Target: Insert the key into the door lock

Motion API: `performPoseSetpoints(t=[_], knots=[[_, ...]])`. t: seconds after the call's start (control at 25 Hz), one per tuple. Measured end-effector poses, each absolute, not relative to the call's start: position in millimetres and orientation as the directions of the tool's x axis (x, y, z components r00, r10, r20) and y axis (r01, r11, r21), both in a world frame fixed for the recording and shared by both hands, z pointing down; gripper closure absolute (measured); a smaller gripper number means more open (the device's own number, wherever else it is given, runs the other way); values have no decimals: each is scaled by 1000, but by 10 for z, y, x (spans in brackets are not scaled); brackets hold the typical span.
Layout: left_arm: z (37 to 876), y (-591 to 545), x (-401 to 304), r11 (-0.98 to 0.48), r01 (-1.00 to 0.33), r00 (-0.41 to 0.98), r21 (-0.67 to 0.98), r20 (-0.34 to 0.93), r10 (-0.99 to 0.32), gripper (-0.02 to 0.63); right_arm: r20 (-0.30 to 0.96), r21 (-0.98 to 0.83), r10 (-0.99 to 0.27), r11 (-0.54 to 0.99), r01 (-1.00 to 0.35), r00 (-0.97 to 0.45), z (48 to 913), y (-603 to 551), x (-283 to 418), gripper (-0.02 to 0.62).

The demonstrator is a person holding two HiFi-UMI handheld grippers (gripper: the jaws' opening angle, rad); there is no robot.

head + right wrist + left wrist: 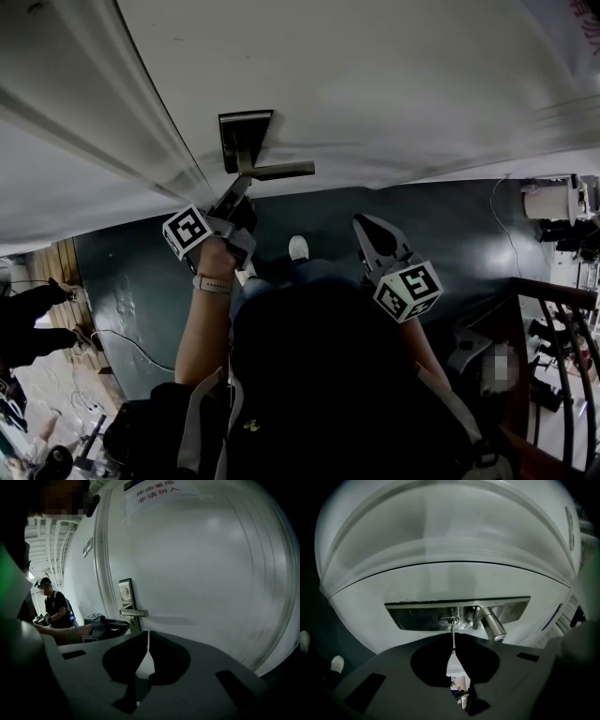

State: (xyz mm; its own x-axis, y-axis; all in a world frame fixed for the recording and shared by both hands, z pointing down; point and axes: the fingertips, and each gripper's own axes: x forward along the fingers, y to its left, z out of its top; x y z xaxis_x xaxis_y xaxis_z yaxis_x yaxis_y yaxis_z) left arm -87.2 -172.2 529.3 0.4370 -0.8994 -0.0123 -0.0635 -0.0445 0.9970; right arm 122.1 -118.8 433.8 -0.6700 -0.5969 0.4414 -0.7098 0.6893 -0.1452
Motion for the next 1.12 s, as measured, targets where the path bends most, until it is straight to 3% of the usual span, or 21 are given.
performPoseSetpoints(t=[0.68,0.96,1.12], knots=[[5270,-1528,-891,-38,-79,409,996,-2,-913,577,418,-186,-512,760,-622,-750,4339,-1256,1042,572],[5258,-1291,-1000,-18,-193,377,981,57,-925,594,400,-204,-437,815,-543,-806,4305,-1329,807,572],[5251,-1104,-1097,1,-341,352,940,129,-927,597,384,-213,-384,848,-485,-840,4263,-1333,644,572]])
